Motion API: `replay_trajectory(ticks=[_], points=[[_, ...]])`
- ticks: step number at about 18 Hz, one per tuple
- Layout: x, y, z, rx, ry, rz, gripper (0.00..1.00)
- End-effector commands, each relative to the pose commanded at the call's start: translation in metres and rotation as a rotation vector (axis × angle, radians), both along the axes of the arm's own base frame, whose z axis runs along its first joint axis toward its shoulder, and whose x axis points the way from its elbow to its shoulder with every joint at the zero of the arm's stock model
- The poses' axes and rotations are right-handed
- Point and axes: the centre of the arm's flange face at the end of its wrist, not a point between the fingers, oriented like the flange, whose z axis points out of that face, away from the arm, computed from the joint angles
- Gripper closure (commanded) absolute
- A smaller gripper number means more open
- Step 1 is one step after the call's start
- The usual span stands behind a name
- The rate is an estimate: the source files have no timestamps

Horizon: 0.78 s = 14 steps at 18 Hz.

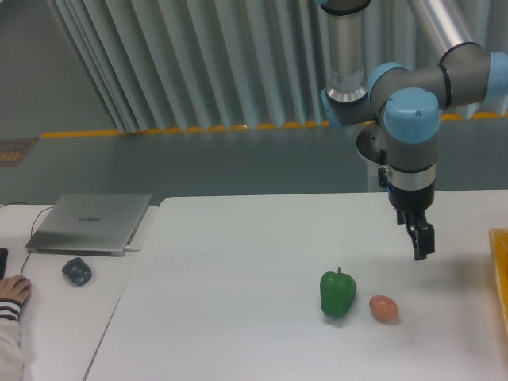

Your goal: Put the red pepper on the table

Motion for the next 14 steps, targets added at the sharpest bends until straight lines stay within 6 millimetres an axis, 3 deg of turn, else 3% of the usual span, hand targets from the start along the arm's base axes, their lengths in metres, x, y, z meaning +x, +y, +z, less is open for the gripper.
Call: replay_trajectory(ticks=[9,14], points=[[-0.002,0.002,0.004,0.021,0.003,0.003,0.00],[0.000,-0.003,-0.013,0.034,-0.044,0.026,0.00]])
